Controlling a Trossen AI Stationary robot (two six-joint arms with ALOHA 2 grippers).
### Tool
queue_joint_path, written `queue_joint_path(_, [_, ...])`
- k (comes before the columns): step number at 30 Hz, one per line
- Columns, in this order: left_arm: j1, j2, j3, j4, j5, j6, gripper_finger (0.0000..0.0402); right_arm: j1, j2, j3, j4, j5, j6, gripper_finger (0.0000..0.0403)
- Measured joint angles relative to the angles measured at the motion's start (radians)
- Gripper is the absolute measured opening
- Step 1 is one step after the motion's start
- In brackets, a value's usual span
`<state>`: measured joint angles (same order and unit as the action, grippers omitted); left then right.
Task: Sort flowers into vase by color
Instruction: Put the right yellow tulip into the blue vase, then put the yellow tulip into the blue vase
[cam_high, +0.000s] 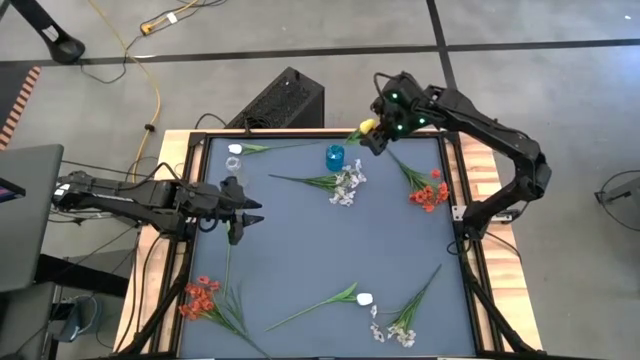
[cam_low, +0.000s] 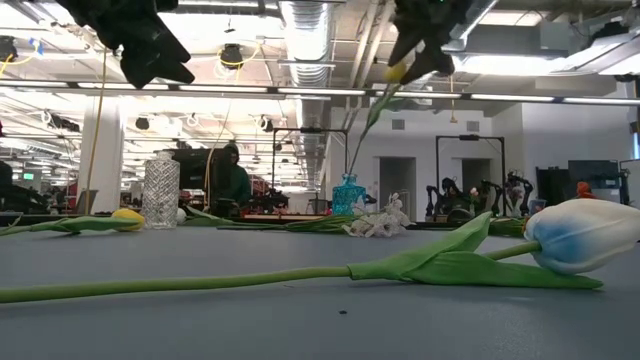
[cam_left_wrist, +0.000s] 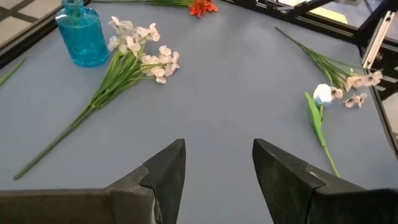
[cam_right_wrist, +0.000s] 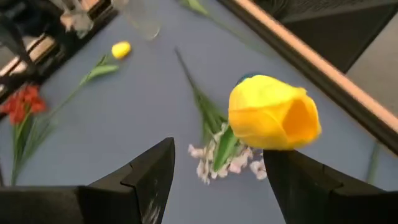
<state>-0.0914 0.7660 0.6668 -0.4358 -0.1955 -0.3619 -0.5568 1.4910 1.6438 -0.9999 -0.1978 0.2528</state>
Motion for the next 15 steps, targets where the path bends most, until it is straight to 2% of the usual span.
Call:
queue_joint_path(5, [0.000,0.000,0.000,0.000,0.000,0.022,0.0176,0.000,0.000,0.080,0.003,0.012,0.029,0.0271])
queue_joint_path(10, [0.000,0.000,0.000,0.000,0.000,0.027,0.0176,0.000,0.000,0.123,0.037,0.194,0.080,0.0271])
queue_joint_path(15, [0.000,0.000,0.000,-0.001,0.026,0.021,0.0176,-0.004,0.000,0.123,0.098,0.202,0.088,0.0271])
